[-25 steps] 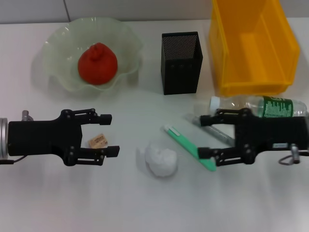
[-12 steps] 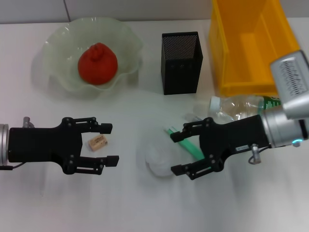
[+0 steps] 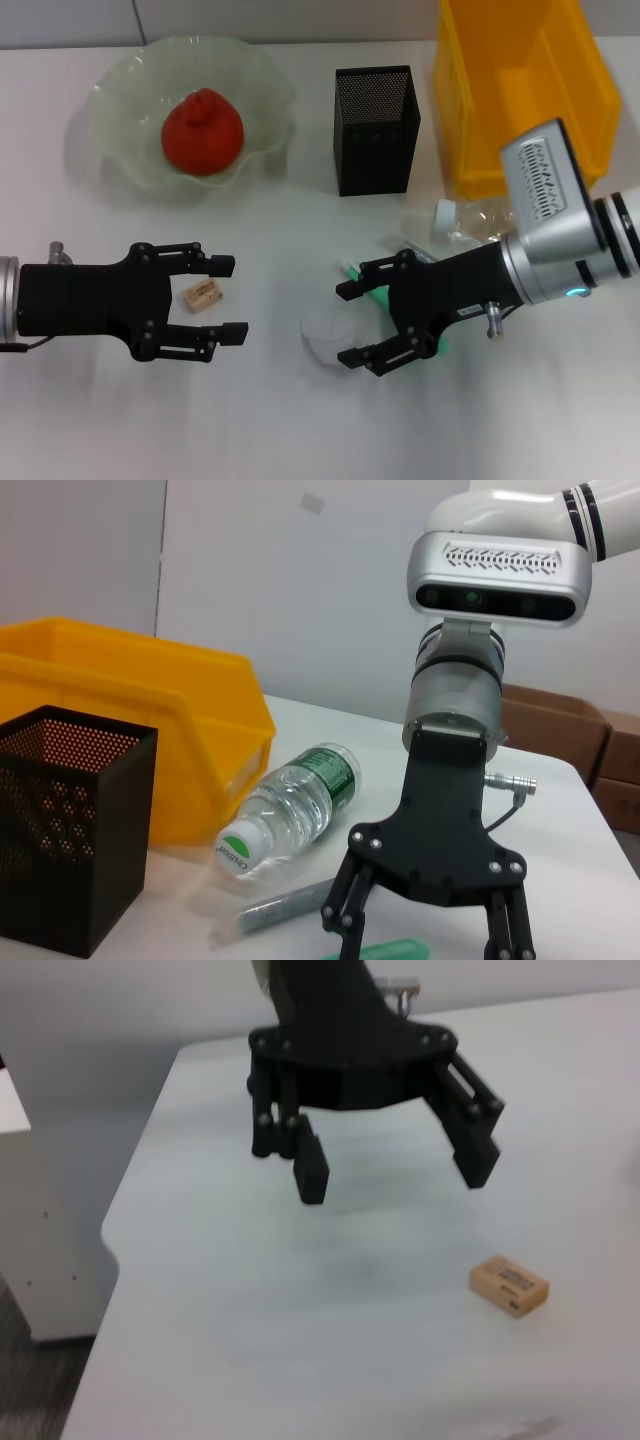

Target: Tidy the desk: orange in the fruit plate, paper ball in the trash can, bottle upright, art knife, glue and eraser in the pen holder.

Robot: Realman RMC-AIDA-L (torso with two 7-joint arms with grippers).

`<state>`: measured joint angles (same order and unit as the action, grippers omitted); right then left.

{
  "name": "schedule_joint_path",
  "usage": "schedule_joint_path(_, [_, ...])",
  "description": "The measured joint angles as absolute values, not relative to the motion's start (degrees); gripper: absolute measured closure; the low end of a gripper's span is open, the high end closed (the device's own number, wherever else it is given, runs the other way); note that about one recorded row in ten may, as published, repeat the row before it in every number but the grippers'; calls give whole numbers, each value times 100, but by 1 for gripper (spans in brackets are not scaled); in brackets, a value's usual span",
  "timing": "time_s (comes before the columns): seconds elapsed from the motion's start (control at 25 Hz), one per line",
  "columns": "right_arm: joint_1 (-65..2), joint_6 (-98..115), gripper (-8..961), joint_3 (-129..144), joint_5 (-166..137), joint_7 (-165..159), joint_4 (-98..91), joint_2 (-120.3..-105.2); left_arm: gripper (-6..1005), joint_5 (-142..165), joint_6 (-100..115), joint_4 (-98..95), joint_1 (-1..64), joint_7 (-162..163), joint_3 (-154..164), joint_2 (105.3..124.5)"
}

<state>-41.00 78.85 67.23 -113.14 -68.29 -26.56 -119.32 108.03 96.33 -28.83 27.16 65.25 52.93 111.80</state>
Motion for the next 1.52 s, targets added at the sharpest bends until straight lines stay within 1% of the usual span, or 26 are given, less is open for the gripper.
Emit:
schedule_joint_path(0.52, [-4214,7630,139,7088,-11289,-6842,-2603,-11958,186,10792,9642,-2883,2722,6529,5229,11179])
schedule_joint_path(0.8, [-4186,7587,203,7093,-11272,-6853,-2615,-11964,186,10775,9639,-2883,2719,6530,5220,11179])
schedule_joint_path(0.84, [-4184,7581,385,7093,-11271,-6854,-2615,-11964,186,10769,9640,-2883,2719,6530,5220,11179])
schedule_joint_path(1.12, [-4013,7821,398,6918,-11096,-6857,-2688,-11922,186,10786,9659,-2883,2724,6531,5098,11171])
schedule_joint_path(1.16, [-3829,8018,400,6708,-10982,-6854,-2813,-11897,186,10786,9663,-2883,2724,6531,5087,11168])
schedule_joint_path(1.28, [-3455,8402,405,6092,-10932,-6748,-3100,-11890,186,10769,9668,-2883,2712,6530,5034,11155])
schedule_joint_path(1.32, [-3455,8402,406,6092,-10932,-6748,-3100,-11890,186,10769,9668,-2883,2712,6530,5034,11155])
schedule_joint_path(1.36, [-3237,8695,406,5602,-10843,-6558,-3152,-11895,186,10768,9669,-2882,2716,6531,4978,11154])
schedule_joint_path(1.52, [-2632,9427,408,4573,-10071,-5614,-2611,-11867,186,10758,9727,-2883,2770,6531,4931,11170])
